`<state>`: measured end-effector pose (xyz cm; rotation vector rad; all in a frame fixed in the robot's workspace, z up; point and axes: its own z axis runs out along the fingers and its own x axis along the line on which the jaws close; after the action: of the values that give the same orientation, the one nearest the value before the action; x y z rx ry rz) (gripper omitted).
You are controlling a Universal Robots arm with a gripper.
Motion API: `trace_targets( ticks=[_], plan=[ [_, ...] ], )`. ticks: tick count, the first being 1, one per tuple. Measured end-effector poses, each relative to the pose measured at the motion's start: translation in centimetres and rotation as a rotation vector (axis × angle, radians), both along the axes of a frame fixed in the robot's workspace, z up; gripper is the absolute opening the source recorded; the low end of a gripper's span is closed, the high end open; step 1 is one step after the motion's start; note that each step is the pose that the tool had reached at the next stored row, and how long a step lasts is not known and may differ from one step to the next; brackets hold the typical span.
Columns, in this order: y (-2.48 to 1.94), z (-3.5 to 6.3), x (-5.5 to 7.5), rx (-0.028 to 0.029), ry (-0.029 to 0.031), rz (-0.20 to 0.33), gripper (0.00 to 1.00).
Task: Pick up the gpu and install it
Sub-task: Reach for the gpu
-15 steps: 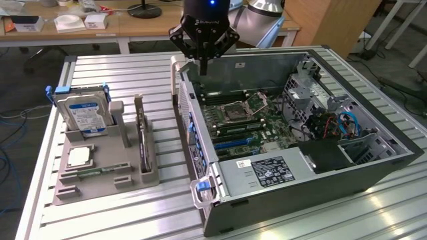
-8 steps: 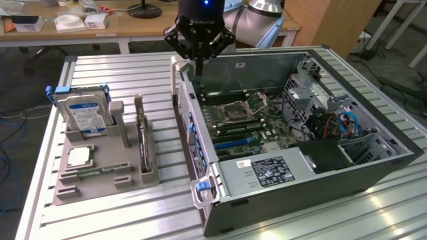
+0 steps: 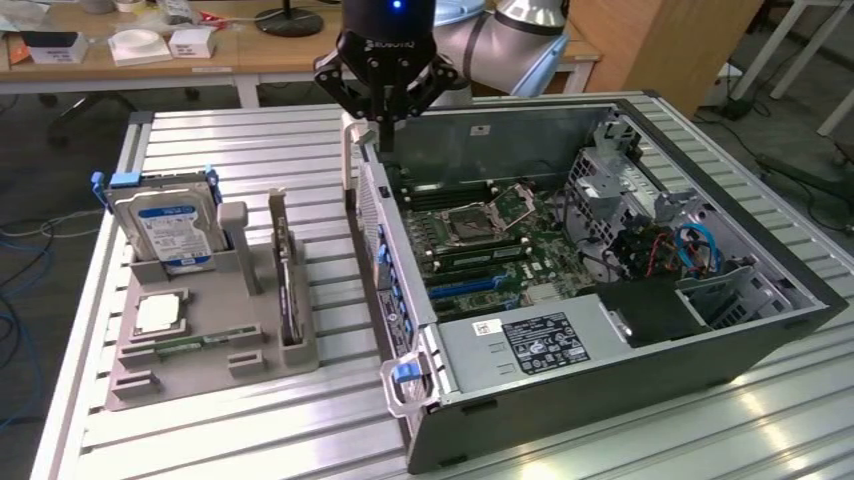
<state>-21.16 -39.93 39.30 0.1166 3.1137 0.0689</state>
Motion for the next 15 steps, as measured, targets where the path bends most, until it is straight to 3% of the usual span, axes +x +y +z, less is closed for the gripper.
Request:
trace_targets(
  ticks=[15],
  plan=[
    [-0.10,0.00,-2.5,0.0000,0.0000,0.000,0.10]
  ],
)
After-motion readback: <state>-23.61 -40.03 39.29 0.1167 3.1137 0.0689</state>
